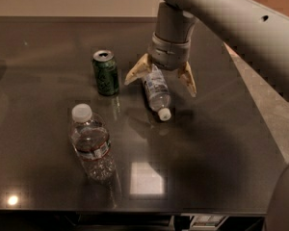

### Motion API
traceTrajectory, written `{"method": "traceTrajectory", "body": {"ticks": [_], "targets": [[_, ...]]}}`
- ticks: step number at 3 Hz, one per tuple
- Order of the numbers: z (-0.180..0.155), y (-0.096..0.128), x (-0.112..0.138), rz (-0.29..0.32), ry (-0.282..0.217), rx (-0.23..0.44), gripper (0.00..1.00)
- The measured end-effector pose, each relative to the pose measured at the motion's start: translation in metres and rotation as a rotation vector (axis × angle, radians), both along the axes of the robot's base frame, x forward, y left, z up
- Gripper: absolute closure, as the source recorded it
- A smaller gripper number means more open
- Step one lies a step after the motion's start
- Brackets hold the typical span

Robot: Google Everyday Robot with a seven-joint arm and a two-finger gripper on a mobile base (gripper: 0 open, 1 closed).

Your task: Place blue plastic bottle upright

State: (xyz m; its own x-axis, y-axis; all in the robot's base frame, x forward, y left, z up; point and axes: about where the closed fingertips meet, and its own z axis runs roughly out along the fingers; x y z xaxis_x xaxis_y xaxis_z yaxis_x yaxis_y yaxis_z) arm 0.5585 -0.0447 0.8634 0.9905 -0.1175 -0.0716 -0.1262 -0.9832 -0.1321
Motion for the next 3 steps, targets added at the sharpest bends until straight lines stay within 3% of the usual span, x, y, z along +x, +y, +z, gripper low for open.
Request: {"method": "traceTrajectory", "body": {"ticks": [2, 3], "targets": [[-0.013, -0.001, 0.002, 0.109, -0.04, -0.068, 0.04], [-0.02, -0.003, 0.002, 0.132, -0.046, -0.104, 0.22]]}}
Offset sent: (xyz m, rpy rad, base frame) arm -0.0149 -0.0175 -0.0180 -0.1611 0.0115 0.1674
